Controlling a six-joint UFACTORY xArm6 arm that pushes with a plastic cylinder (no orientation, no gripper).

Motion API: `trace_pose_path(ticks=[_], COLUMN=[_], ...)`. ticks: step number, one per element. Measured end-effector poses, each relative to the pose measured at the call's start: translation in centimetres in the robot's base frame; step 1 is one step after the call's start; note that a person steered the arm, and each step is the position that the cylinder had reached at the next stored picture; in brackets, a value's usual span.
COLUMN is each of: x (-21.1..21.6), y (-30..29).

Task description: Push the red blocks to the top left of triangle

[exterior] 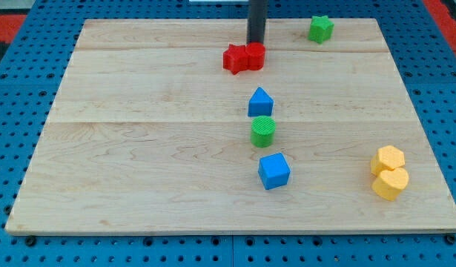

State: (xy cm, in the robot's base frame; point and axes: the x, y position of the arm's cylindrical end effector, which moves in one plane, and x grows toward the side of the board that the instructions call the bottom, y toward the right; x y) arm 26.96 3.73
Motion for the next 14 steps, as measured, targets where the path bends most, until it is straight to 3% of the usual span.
trace_pose_path(ticks=[1,2,4,7,8,11,14], x=[0.0,-0.5,3.7,0.8,-0.2,-0.7,2.3], y=[0.1,4.4,11.6,-4.6,-6.7,-6.7,3.3])
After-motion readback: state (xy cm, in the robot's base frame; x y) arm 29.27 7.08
